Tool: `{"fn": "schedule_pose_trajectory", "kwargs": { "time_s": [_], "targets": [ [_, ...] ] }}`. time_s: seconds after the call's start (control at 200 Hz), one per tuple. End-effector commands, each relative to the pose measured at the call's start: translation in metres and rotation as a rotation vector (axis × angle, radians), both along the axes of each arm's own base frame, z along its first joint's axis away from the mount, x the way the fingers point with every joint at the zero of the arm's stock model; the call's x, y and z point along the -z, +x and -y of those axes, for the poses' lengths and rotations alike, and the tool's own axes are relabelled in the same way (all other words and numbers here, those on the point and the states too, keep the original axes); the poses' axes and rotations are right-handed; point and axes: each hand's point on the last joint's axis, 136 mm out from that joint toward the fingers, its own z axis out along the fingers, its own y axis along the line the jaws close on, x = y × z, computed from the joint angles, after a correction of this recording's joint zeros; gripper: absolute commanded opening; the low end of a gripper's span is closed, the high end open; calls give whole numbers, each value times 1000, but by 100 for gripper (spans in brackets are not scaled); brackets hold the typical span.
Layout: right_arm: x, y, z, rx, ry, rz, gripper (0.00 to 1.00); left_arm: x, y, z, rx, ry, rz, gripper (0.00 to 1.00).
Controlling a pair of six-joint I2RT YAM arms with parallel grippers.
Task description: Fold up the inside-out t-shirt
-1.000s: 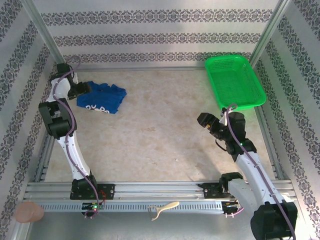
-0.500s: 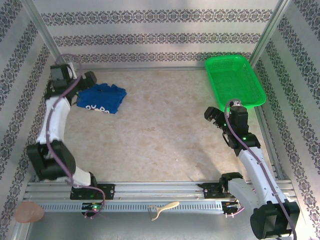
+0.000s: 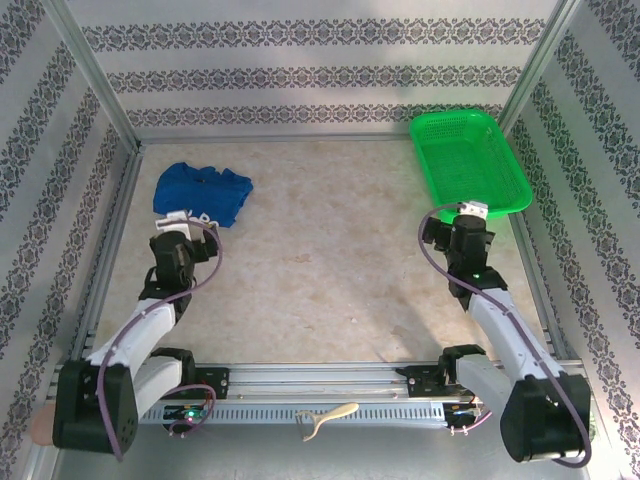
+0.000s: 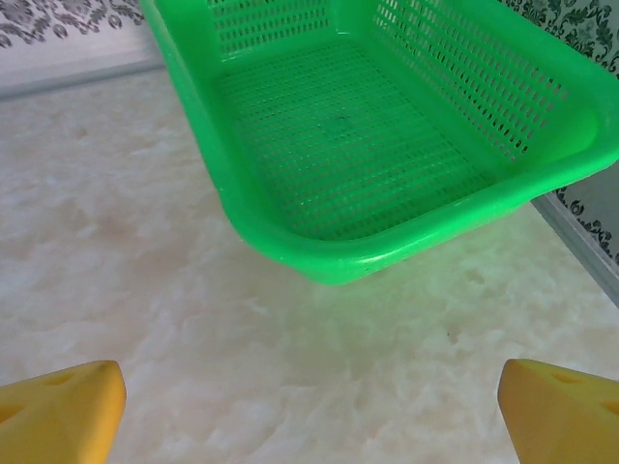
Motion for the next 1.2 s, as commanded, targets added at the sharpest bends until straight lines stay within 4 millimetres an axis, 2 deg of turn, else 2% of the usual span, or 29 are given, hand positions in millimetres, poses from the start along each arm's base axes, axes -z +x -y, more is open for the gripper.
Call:
{"fn": "schedule_pose_trajectory", "kwargs": {
  "time_s": [0.0, 0.075, 0.245, 0.29, 0.3, 0.435, 0.5, 0.55, 0.58, 0.625, 0.674, 0.874, 1.194],
  "targets": [
    [-4, 18, 6, -14, -90, 94, 98, -34, 23, -10, -45, 71, 189, 100],
    [7, 29, 0, -47, -85, 106, 98, -25, 29, -7, -31, 73, 235, 100],
    [27, 46, -13, -124, -102, 178, 98, 0, 39, -6, -22, 87, 211, 99],
    [19, 53, -13, -123, -108, 240, 98, 8, 41, -3, -4, 89, 209, 99],
    [28, 48, -15, -134, -110, 221, 98, 11, 41, -3, 1, 89, 206, 99],
    [50, 48, -23, -187, -103, 235, 98, 27, 46, 10, 80, 86, 184, 100],
    [47, 54, -27, -210, -104, 289, 98, 26, 50, 11, 88, 95, 202, 99],
    [47, 60, -31, -238, -95, 244, 98, 31, 53, 17, 124, 83, 153, 99],
    [58, 61, -33, -258, -84, 181, 98, 32, 58, 19, 139, 87, 138, 99],
    [54, 71, -32, -274, -49, 182, 98, 33, 67, 20, 145, 91, 120, 99],
    [54, 72, -28, -279, -12, 185, 98, 40, 69, 18, 167, 36, 57, 99],
    [53, 69, -27, -235, -69, 186, 98, 37, 69, 15, 165, 34, 87, 99],
    [53, 70, -27, -240, -58, 186, 98, 36, 67, 13, 146, 44, 95, 99]
  ]
}}
